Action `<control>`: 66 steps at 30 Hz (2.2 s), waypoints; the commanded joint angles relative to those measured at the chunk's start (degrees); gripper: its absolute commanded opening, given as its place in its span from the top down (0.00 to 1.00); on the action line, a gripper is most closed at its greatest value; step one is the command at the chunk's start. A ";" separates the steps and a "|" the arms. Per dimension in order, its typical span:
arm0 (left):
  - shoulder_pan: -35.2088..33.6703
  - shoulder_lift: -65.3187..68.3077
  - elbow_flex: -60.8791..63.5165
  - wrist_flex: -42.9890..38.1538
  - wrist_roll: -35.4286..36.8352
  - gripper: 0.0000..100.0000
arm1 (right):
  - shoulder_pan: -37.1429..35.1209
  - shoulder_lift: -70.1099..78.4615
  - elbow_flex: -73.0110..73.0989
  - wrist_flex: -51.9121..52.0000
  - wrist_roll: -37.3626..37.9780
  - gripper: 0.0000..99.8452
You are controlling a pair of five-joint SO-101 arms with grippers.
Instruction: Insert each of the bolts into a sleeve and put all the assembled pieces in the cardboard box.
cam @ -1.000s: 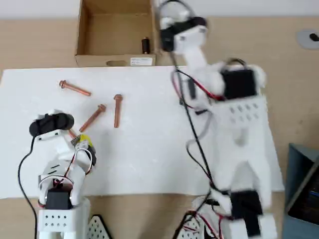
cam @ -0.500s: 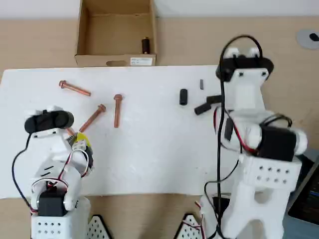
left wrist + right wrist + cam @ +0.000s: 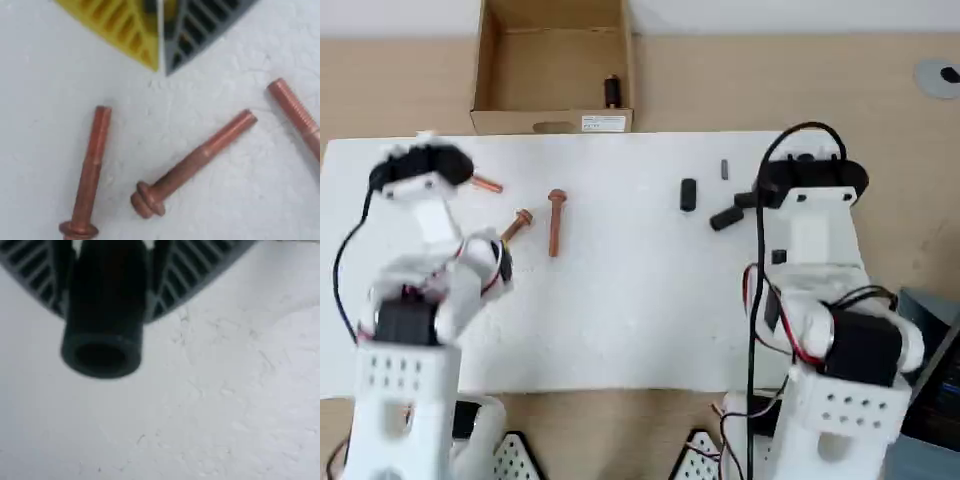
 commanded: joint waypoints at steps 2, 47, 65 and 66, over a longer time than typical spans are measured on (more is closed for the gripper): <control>0.62 14.81 -11.25 -0.26 -2.29 0.96 | 3.38 -1.80 0.13 -1.23 -0.35 0.99; 5.10 90.51 -71.74 12.66 -9.76 0.85 | 7.34 -1.71 0.22 -1.23 -0.35 0.99; 7.21 93.85 -72.70 15.30 -9.67 1.00 | 7.34 -1.98 0.13 -1.23 -0.26 0.99; 7.47 93.85 -74.02 17.14 -9.67 1.00 | 7.34 -1.98 0.13 -1.23 -0.26 0.99</control>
